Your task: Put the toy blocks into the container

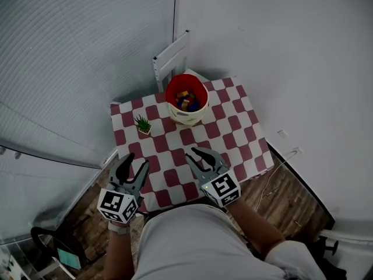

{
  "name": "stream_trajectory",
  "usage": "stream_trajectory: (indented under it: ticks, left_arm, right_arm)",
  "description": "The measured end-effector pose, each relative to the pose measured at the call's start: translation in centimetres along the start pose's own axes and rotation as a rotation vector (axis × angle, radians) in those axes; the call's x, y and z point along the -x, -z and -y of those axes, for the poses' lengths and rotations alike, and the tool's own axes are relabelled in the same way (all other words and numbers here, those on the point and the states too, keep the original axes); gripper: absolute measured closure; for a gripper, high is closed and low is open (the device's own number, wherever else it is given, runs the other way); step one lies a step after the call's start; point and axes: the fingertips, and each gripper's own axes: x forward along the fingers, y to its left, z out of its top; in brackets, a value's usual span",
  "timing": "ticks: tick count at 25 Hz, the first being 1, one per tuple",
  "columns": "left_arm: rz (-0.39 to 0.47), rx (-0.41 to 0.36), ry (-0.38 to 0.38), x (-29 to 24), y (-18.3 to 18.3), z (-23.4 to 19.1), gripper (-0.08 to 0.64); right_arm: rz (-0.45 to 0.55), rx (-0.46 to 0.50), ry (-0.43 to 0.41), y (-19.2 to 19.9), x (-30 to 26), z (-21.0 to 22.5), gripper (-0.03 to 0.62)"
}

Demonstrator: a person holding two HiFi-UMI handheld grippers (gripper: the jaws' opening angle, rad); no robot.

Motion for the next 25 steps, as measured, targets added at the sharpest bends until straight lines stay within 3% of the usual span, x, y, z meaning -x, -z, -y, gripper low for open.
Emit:
stream_trajectory:
  ticks: [25]
  left_arm:
    - [-0.014, 0.024, -0.024, 0.8, 1.6, -0.4, 0.371]
  right_arm:
    - [-0.029, 0.023, -0.013, -0.1, -0.9, 0.0, 0.508]
